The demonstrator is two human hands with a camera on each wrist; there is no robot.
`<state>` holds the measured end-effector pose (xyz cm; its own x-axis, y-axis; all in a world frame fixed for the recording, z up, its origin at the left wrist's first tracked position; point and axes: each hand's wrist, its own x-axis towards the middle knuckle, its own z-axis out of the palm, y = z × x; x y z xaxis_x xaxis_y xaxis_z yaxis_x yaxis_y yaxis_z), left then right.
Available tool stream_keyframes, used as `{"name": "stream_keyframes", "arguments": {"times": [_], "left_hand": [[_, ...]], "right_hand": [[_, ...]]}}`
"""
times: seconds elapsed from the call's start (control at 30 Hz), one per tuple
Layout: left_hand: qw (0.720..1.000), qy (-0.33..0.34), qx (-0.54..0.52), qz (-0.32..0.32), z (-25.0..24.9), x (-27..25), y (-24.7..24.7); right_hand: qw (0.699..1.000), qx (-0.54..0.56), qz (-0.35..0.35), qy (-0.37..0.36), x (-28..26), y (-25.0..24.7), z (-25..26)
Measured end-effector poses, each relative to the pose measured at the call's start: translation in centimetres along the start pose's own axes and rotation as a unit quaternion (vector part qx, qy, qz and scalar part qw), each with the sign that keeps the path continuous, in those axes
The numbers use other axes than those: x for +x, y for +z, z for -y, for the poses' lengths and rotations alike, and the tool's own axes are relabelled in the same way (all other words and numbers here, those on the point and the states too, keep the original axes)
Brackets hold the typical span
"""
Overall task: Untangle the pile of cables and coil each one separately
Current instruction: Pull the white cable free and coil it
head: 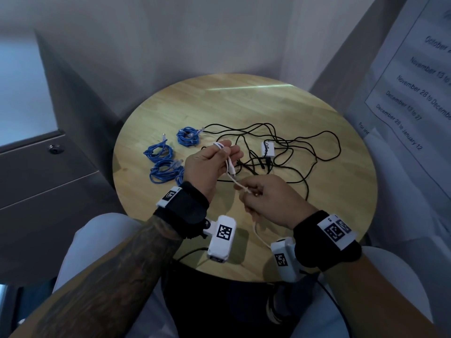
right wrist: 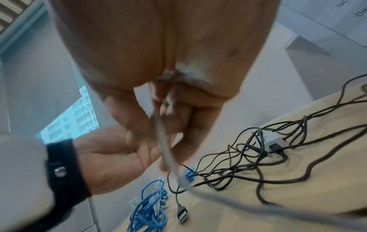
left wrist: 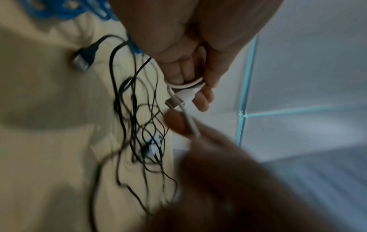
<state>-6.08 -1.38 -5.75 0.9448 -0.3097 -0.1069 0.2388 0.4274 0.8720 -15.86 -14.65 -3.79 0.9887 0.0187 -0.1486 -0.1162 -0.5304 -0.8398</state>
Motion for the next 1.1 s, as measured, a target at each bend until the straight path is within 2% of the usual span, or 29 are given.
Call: {"name": "stream_keyframes", "arguments": {"times": [0.07,0.13,0.17,0.2,0.3,0.43,0.5,0.6,0.67,0.73,0.8,0.9,1.03,1.1], "left_hand": [[0.991,0.049,0.121,0.007,0.1,0.3,-0.5],[0.947,0.095,0.303,0.057,0.3,0.6,-1.1],[0.923,0.087,0.359,0.105,0.4,0.6,-1.2],[0.91,0.05,0.381,0.153,0.5,0.3,-1.2],[0.905,-0.096,0.332,0.249,0.5,-0.5,-0.4],[0.919,-0.188,0.203,0.28,-0.6,-1.1,0.6],[0.922,-0.227,0.107,0.293,-1.7,-1.4,0.7],[0.934,-0.232,-0.069,0.264,-2.8,-1.2,0.5],[0.945,-0.203,-0.164,0.197,-3.0,-0.4,-0.1],[0.962,-0.155,-0.194,0.118,-2.8,0.9,-1.0],[0.98,-0.107,-0.155,0.06,-2.4,2.0,-2.0],[0.995,-0.049,-0.079,0.03,-2.1,2.7,-2.6],[0.995,-0.032,0.041,0.084,-1.6,2.2,-2.2],[0.982,-0.021,0.145,0.12,-1.2,1.6,-1.8]], "right_hand": [[0.996,0.003,-0.072,-0.051,-0.2,0.1,0.1],[0.985,0.033,-0.139,-0.097,-0.1,-0.4,0.3],[0.978,0.049,-0.173,-0.11,0.1,-0.9,0.3],[0.97,0.053,-0.209,-0.116,0.3,-1.5,0.0],[0.954,0.024,-0.28,-0.107,1.1,-3.0,-1.9],[0.949,-0.005,-0.306,-0.08,1.9,-3.5,-3.8],[0.954,-0.024,-0.291,-0.068,2.3,-3.1,-3.9],[0.973,-0.011,-0.223,-0.065,2.4,-1.4,-3.4],[0.986,-0.02,-0.155,-0.052,2.1,0.0,-3.1],[0.993,-0.063,-0.084,-0.053,1.5,1.2,-2.6],[0.993,-0.076,-0.049,-0.072,1.0,1.9,-2.1],[0.995,-0.008,-0.07,-0.073,0.6,1.9,-1.1],[0.972,0.188,-0.141,-0.024,0.7,0.4,-0.2],[0.962,0.22,-0.16,-0.024,0.7,-0.3,-0.1]]}}
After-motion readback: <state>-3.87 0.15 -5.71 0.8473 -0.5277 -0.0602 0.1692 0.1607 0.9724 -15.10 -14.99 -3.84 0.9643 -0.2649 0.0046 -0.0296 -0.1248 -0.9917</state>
